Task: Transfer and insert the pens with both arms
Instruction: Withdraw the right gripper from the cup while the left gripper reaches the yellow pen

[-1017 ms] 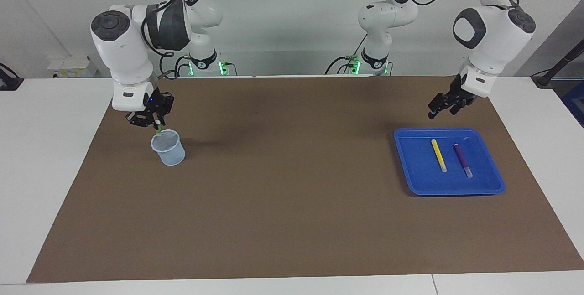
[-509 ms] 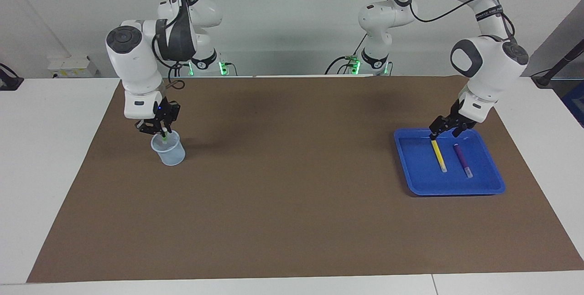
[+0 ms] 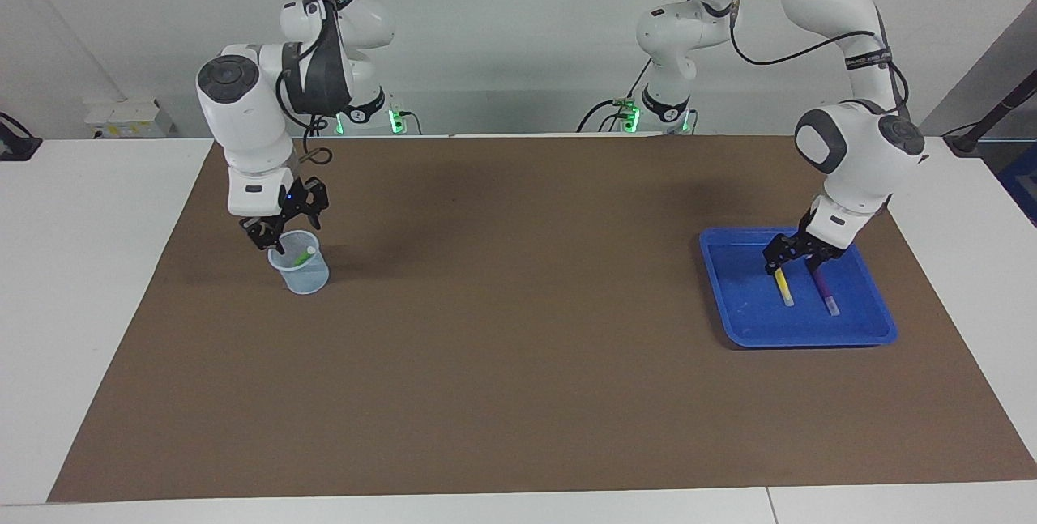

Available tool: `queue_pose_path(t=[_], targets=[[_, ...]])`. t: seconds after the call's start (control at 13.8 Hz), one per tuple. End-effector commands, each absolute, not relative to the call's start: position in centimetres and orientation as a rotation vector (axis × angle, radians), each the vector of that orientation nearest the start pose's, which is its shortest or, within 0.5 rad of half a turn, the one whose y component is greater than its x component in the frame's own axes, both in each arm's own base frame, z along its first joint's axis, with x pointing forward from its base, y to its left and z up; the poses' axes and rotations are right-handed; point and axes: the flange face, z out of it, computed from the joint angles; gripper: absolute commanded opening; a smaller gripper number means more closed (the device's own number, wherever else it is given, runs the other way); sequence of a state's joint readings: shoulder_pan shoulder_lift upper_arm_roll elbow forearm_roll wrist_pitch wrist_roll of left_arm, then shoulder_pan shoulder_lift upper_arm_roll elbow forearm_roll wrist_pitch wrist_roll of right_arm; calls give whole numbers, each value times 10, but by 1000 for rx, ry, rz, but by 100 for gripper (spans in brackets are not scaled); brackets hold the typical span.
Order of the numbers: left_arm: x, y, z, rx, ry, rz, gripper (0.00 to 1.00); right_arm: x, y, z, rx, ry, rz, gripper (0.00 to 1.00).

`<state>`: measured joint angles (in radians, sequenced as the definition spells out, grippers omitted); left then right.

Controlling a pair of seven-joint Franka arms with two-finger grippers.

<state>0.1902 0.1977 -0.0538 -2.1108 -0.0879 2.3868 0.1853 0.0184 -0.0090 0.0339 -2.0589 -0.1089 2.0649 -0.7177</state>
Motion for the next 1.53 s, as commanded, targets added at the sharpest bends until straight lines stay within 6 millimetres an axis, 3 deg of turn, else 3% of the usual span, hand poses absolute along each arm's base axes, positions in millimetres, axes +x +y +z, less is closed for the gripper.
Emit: queue_pose_path(t=[0.0,0.29,0.44,0.65,0.8,1.09,1.45], targets=[[584,84,315,-3178,39,-173,92,547,54,454,-3002,-1249,-17,100],[585,84,305,-3181,35,-159,79,545,76,455,-2994,-1094,-52,100],[585,83,299,-3183,39,-150,66,544,82,453,-2972,-864,-64,100],[583,83,296,-3184,63,-138,63,539,107,455,-2938,-572,-60,100],[582,83,294,-3184,61,-133,48,536,125,455,-2917,-420,-47,100],[580,82,292,-3186,56,-121,2,533,140,457,-2878,-206,-27,100],[580,82,295,-3195,47,-76,0,531,153,459,-2835,-64,-5,100]])
